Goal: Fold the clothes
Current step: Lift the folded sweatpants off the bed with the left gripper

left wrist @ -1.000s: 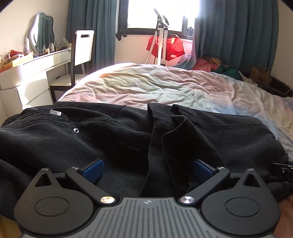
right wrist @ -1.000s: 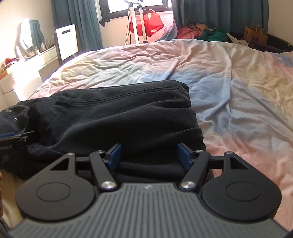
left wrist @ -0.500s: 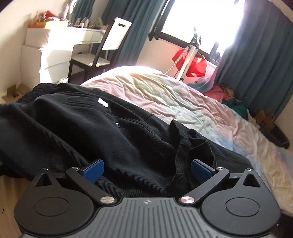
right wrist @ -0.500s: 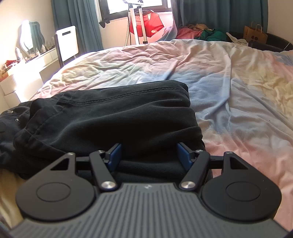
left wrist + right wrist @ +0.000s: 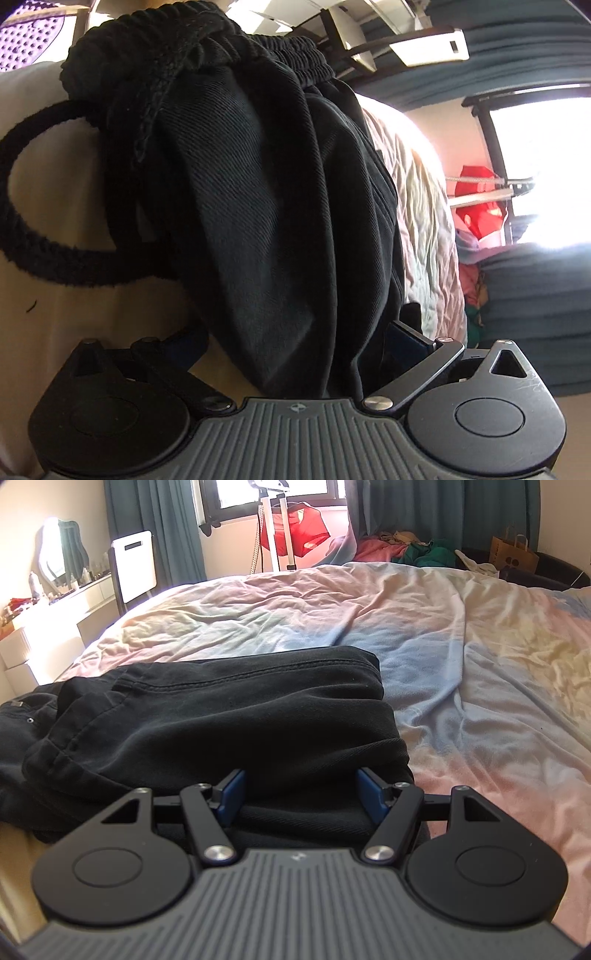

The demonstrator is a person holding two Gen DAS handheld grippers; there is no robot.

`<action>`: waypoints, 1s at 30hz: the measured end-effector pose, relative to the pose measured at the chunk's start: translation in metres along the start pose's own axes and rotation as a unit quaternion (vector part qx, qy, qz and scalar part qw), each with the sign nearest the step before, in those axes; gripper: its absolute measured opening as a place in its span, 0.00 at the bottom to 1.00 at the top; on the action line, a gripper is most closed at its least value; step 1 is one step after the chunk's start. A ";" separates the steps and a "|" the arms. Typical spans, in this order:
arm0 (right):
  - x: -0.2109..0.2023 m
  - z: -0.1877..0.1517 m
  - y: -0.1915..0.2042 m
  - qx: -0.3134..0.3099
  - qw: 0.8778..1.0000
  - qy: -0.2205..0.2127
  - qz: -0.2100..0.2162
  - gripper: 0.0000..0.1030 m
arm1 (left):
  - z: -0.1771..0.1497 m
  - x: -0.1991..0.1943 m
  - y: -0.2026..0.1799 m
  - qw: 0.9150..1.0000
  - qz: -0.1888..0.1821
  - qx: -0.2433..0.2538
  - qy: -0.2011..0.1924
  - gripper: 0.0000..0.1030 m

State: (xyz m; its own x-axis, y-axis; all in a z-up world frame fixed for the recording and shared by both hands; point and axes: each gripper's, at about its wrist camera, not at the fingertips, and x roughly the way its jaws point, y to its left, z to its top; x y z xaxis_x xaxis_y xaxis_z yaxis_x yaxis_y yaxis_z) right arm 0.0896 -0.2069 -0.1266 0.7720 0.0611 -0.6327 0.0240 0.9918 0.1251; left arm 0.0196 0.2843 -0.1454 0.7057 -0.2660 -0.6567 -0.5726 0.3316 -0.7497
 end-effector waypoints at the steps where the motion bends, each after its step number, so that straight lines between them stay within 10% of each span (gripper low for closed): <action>1: -0.001 0.000 0.000 0.002 1.000 -0.002 0.000 0.65 | 0.006 0.004 0.004 1.000 -0.003 -0.019 -0.008 0.99; 9: -0.011 0.006 0.021 -0.016 0.997 -0.069 0.040 0.67 | 0.028 -0.002 -0.003 0.994 -0.001 0.012 -0.111 0.70; 18: 0.020 -0.013 0.064 -0.091 0.993 -0.021 0.069 0.66 | 0.016 -0.014 -0.034 0.973 0.026 0.125 -0.190 0.31; 24: 0.009 -0.005 0.053 -0.057 0.995 -0.025 0.084 0.65 | -0.043 -0.023 -0.110 0.909 0.054 0.300 -0.286 0.20; 30: -0.017 0.008 0.025 0.011 0.996 -0.047 0.074 0.64 | -0.142 -0.030 -0.195 0.838 0.006 0.407 -0.365 0.19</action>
State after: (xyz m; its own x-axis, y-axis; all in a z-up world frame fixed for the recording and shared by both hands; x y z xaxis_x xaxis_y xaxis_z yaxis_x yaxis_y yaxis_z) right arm 0.0827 -0.1840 -0.1066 0.8243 0.1956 -0.5313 -0.0826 0.9699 0.2289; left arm 0.0506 0.0990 0.0083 0.9388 0.2674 -0.2173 -0.3177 0.9160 -0.2451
